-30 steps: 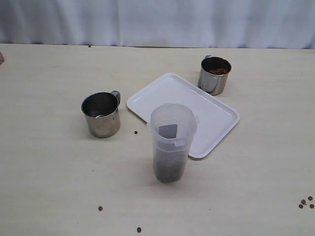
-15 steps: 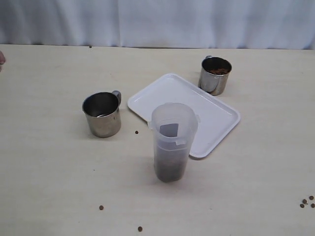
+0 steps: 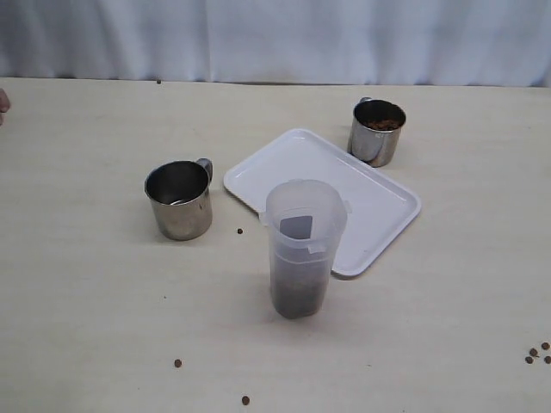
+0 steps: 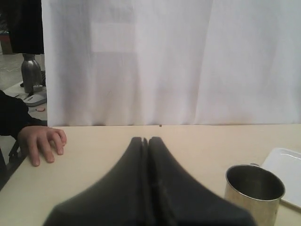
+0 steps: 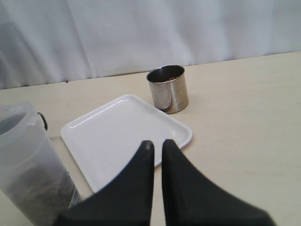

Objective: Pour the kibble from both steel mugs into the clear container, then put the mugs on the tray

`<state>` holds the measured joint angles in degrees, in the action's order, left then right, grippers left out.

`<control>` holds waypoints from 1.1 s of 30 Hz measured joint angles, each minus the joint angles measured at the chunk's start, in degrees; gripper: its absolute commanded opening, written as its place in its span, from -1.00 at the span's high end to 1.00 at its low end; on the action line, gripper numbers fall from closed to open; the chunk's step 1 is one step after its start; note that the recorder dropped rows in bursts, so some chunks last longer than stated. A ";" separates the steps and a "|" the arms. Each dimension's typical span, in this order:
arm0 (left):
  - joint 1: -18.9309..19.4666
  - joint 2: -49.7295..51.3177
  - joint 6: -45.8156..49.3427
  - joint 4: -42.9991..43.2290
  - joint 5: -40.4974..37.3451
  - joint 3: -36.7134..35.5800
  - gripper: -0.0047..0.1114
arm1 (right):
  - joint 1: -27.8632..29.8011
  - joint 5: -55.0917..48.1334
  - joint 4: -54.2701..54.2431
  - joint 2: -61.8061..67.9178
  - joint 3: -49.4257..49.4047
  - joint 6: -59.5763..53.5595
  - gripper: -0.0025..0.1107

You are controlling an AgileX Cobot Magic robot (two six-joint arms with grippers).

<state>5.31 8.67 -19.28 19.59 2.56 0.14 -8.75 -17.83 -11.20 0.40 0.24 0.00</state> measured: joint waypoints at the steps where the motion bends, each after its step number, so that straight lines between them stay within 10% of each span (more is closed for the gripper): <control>1: 0.00 0.00 0.00 0.00 0.00 0.00 0.92 | 0.00 0.00 0.00 0.00 0.00 0.00 0.87; 33: 0.00 0.00 -0.02 2.18 -2.00 0.00 0.92 | 0.00 0.28 0.00 0.00 0.00 0.00 0.87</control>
<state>5.31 8.67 -19.30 21.78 0.56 0.14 -8.75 -17.55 -11.20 0.40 0.24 0.00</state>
